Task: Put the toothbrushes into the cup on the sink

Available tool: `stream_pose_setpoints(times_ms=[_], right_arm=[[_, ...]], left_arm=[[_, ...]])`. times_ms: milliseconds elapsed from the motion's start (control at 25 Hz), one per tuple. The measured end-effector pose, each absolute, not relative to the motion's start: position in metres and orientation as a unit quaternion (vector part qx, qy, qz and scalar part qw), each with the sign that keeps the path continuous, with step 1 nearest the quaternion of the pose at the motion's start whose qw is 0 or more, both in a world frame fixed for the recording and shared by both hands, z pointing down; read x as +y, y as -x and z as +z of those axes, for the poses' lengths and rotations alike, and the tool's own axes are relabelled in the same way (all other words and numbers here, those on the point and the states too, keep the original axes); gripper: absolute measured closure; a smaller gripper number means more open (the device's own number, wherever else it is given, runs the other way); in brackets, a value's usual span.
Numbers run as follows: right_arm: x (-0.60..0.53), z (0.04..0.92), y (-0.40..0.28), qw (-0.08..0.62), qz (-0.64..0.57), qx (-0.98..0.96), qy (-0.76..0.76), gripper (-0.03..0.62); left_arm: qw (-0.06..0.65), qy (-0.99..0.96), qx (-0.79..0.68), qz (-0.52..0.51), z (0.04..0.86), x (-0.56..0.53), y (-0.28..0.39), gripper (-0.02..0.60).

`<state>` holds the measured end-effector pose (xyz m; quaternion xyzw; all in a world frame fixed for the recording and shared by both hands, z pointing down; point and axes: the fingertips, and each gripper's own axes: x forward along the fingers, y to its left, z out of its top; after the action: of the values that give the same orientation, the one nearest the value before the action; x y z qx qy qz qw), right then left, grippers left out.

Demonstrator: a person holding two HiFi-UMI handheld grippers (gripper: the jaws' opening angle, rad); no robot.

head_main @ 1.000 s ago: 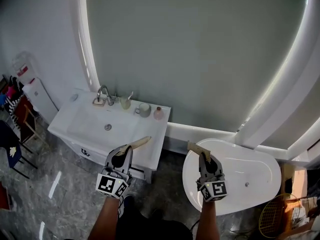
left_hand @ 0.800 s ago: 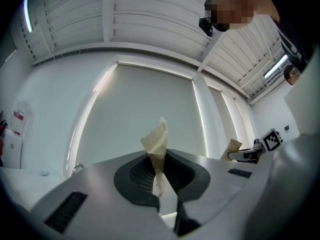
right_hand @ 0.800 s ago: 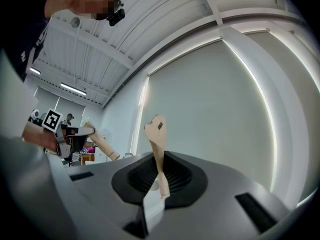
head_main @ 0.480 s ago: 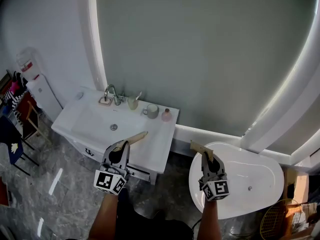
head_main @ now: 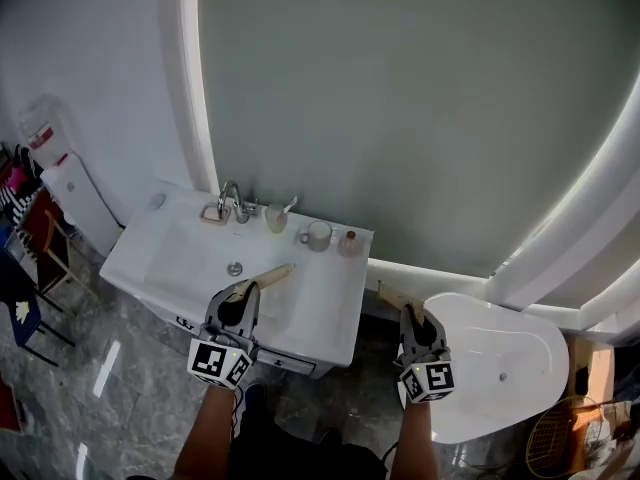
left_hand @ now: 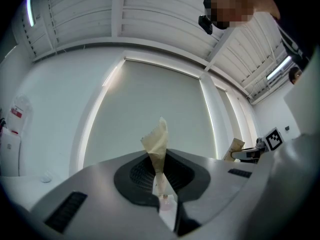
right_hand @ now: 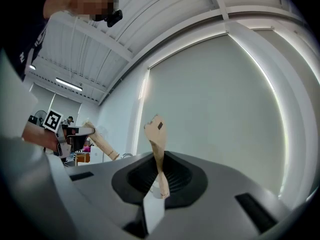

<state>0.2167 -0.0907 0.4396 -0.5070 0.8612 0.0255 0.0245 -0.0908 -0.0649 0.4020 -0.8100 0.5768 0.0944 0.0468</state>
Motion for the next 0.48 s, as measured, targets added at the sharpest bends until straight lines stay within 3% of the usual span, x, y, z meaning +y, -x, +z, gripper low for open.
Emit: stream_pose_setpoints(times_ms=[480], right_arm=[[-0.164,0.431,-0.103,0.016,0.03,0.843,0.537,0.546]], left_arm=[[0.034,0.851,0.516,0.096,0.4,-0.167,0.157,0.537]])
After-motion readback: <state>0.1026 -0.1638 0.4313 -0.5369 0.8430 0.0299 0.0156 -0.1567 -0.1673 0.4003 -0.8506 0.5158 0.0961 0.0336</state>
